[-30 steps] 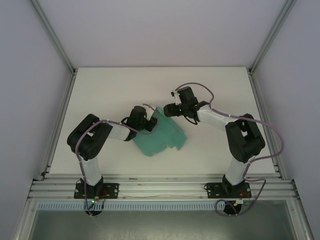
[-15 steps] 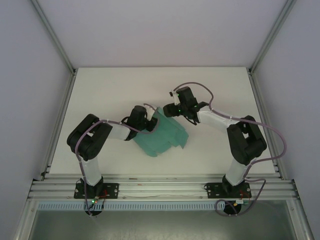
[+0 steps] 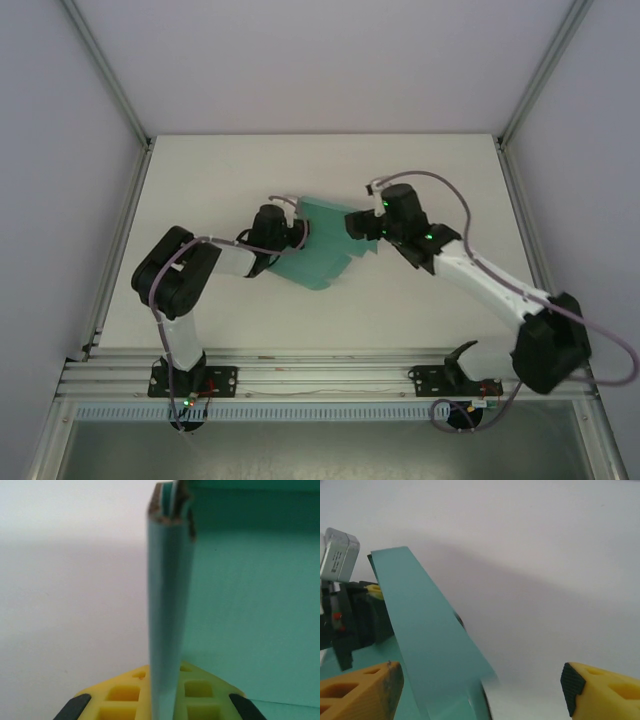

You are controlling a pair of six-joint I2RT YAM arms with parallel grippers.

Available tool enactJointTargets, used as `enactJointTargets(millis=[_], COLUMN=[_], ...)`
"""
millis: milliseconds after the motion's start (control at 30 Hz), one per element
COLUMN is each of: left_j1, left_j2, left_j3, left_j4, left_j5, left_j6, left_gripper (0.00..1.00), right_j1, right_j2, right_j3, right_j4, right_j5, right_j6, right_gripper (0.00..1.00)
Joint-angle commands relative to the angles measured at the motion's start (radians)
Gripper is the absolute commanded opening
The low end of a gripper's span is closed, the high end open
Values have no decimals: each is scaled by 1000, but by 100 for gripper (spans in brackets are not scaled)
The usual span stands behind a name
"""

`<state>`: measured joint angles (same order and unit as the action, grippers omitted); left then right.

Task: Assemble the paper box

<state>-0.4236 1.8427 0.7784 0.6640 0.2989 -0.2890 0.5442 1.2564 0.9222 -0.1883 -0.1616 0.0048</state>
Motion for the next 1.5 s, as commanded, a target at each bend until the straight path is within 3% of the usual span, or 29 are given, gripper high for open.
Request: enactJointTargets(millis=[0,133,433,633,767,833,900,1033,1200,1467], left_j1=[23,23,22,22,22,21,23,38,91,103], left_j2=[0,17,59,105,128,132,130,119,112,137], left_j3=[29,39,91,92,114,123,111,93,76,116], left_j4=[89,85,-9,-25,-66,-90,-79,-44,72,72], left_j5=[59,124,197,193,170,150,147,155,272,288], left_j6=[-95,-71,-31,-48,-51,-64,-75,-118,-223,-218], left_gripper=[0,0,0,0,2,3,14,19,33,33], right_j1=[-48,-53,-53,-52,-52,-52,-50,-50,-49,-49], right_j2=[-93,-113,55,97,131,143,149,140,138,146], right_j3=[-106,-167,-82,-100,-100,-100,-104,-132,-126,-128], right_j4=[27,111,172,213,191,175,154,153,118,132], right_j5=[-114,-221,-181,-214,-249,-238,-246,-268,-280,-278], right_j6=[64,37,-37,-50,-103,-129,-173,-267,-307,-290], right_gripper=[84,82,59,13,1,0,0,0,0,0])
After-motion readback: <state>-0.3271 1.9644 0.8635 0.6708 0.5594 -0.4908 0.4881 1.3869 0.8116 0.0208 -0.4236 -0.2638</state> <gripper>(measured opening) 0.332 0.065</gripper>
